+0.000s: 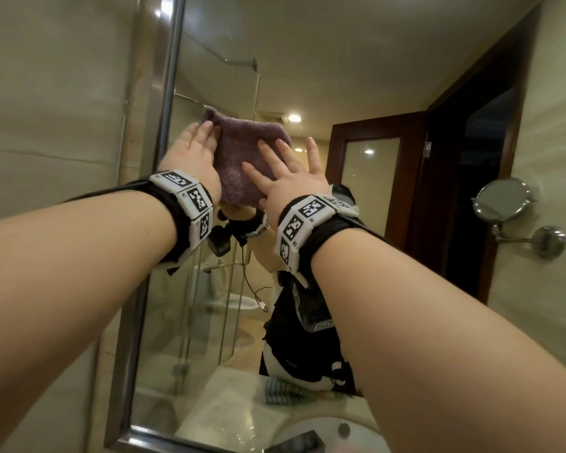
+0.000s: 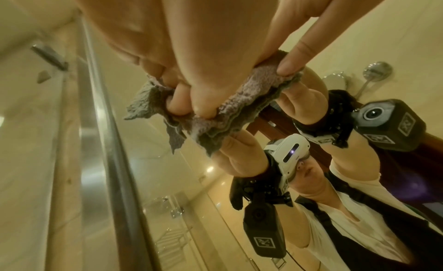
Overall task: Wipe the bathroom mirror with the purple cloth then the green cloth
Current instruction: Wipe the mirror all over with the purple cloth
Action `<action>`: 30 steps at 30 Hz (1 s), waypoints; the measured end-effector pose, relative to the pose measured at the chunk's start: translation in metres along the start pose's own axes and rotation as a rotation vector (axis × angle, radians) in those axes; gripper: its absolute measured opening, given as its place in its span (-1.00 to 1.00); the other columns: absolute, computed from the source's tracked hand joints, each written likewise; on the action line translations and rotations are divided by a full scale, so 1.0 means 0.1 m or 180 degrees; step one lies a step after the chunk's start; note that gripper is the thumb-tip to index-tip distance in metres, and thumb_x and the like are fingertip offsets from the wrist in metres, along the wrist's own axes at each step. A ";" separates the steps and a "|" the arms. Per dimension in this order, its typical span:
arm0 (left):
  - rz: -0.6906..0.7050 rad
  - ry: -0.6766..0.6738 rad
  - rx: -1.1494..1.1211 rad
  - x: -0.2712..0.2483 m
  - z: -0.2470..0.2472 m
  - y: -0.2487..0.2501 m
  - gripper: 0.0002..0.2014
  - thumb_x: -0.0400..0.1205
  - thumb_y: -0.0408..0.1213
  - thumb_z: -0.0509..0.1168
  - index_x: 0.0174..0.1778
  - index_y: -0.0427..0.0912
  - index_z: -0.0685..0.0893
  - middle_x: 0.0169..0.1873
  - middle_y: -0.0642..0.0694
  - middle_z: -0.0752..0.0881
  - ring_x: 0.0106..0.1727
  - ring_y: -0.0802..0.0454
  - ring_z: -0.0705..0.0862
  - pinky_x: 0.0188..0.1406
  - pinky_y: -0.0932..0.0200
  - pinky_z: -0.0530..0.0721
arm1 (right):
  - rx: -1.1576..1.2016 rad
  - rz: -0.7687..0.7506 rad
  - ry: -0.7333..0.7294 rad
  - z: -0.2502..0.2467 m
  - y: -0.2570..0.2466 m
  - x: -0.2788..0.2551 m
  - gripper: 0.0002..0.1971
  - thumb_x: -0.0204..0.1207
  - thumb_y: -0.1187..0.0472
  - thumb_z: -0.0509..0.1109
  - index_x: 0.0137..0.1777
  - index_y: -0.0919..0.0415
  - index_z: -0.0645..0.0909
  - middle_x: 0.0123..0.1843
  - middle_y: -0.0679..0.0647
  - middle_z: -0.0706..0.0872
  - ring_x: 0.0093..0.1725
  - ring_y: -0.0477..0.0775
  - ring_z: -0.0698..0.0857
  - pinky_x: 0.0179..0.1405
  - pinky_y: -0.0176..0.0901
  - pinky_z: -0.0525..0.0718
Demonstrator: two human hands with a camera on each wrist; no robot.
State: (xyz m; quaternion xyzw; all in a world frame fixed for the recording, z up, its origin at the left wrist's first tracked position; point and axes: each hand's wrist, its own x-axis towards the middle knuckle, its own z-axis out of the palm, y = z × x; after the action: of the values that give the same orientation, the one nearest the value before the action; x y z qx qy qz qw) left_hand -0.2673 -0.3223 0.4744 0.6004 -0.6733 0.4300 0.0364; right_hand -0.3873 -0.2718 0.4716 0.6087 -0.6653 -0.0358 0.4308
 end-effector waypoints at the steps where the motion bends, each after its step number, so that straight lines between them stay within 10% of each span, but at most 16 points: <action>1: 0.0015 0.0051 -0.0052 -0.01 -0.06 0.03 -0.43 0.75 -0.12 -0.17 0.65 -0.28 -0.07 0.63 -0.26 -0.20 0.63 -0.18 -0.28 0.58 -0.07 -0.29 | -0.0016 0.0032 0.0022 0.02 0.06 -0.03 -0.33 0.63 -0.20 0.00 0.64 -0.17 -0.24 0.67 0.09 -0.34 0.63 0.19 -0.33 0.46 0.41 -0.46; 30: 0.0381 0.0737 -0.0399 -0.30 -2.10 1.66 -0.37 0.74 -0.08 -0.12 0.63 -0.36 -0.15 0.63 -0.27 -0.20 0.64 -0.18 -0.24 0.58 -0.08 -0.26 | 0.0073 0.0783 0.0169 0.72 2.32 -1.35 -0.38 0.67 -0.12 -0.04 0.59 -0.28 -0.32 0.65 -0.03 -0.40 0.63 0.09 -0.35 0.53 0.34 -0.36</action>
State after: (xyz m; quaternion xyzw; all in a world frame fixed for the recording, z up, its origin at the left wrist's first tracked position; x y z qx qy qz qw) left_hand -0.4971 -0.1831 0.5005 0.5021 -0.7247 0.4548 0.1256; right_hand -0.6280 -0.1334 0.4876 0.5281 -0.7236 0.0412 0.4424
